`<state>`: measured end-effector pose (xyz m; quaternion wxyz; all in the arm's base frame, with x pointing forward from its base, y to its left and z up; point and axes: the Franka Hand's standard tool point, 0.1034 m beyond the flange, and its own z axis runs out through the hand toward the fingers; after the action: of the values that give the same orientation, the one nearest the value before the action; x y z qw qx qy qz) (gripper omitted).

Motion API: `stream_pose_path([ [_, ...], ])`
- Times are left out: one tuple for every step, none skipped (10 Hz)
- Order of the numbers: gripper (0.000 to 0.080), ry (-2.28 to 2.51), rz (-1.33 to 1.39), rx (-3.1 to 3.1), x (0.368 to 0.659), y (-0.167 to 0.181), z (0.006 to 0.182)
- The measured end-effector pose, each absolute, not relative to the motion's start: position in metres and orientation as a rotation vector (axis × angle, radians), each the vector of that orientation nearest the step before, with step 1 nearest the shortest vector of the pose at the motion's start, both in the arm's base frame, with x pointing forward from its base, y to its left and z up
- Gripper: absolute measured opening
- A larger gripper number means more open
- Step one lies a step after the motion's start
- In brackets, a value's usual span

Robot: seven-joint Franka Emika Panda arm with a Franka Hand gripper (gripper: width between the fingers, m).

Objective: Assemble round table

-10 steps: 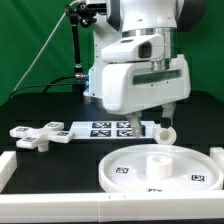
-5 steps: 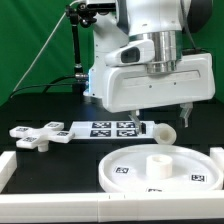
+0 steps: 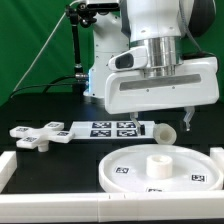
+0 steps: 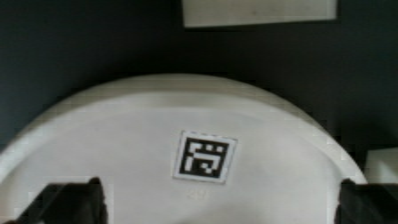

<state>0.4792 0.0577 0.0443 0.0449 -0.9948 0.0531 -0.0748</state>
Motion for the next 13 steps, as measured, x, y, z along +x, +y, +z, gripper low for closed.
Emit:
stream_pose_path([
  [0.0649,0.165,-0.210,-3.042,0.469,0.061,0.040],
  [0.0649,0.152,-0.193,-3.045,0.464,0.063,0.038],
  [0.0649,0.152,-0.200,-3.044,0.466,0.062,0.039],
  [0.0649,0.152,-0.198,-3.044,0.466,0.062,0.039],
  [0.0649,0.149,-0.051,-3.043,0.458,0.064,0.035],
  [0.0649,0.153,0.081,-3.030,0.460,0.065,0.038],
  [0.0649,0.159,0.170,-3.019,0.467,0.064,0.040],
  [0.0649,0.174,0.267,-3.010,0.464,0.063,0.038],
  [0.0649,0.214,0.419,-2.986,0.458,0.064,0.036],
  [0.0649,0.234,0.533,-2.961,0.458,0.068,0.038],
  [0.0649,0.225,0.609,-2.941,0.457,0.067,0.037],
  [0.0649,0.223,0.712,-2.912,0.455,0.068,0.037],
  [0.0649,0.234,0.804,-2.889,0.453,0.069,0.036],
])
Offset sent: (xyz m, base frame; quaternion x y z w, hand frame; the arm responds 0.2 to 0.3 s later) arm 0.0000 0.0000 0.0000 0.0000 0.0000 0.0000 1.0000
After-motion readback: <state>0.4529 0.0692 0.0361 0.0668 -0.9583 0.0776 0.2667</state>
